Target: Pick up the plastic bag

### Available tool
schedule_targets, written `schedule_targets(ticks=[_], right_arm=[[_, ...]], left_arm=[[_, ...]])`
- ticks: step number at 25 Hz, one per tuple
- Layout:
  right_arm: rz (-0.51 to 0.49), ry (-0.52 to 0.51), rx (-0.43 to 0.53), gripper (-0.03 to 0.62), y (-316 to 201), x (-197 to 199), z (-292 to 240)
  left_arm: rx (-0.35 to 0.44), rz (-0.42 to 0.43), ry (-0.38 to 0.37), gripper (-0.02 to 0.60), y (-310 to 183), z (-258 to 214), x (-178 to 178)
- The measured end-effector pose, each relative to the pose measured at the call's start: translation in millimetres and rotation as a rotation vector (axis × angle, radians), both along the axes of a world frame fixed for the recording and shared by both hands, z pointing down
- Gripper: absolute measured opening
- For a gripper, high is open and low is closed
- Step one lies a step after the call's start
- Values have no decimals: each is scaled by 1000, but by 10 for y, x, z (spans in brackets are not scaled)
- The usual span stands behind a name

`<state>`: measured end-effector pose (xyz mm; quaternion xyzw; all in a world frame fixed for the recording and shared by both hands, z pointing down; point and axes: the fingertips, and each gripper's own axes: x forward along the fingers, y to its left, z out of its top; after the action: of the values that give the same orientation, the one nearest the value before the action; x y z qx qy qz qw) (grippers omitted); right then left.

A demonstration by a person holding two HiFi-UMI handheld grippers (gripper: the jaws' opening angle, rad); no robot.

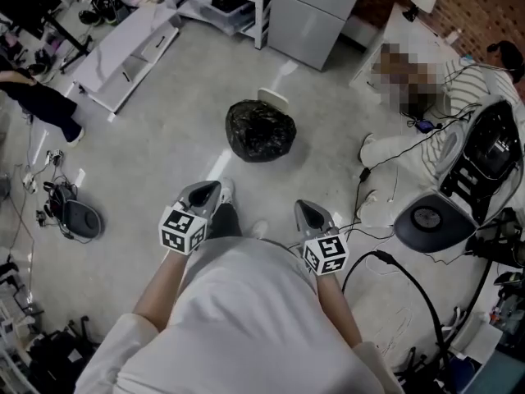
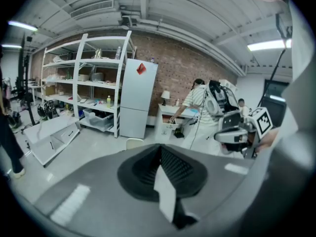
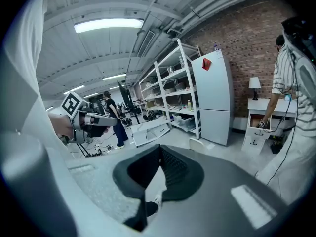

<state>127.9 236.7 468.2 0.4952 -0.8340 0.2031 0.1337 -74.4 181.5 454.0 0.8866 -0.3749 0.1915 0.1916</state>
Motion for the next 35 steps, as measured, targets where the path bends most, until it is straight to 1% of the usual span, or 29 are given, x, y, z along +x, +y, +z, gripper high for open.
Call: schedule_targets(ticks=[5,11,17,27,32,35], right_arm=[[39,12,-20,3,-231,75,110],[80,22,-30,3,-741,60,113],[105,38,-57,3,-1257,-122,117],[160,90,-104,3,-2117,-457,218],[190,137,-136,3,-2398,-585,313],[204,153,-153,3,-2472,-617,331]], left_arm=[[-4,3,2,3,-328,98,-6],[6,58,-18,3,-935,113,-28],[5,138,-53,3,-1517,149,-143],[-7,238,-88,3,-2482,283,-488],[-46,276,-87,3,-2824,441,-655],[-65,298,-79,3,-2959,517,-654]])
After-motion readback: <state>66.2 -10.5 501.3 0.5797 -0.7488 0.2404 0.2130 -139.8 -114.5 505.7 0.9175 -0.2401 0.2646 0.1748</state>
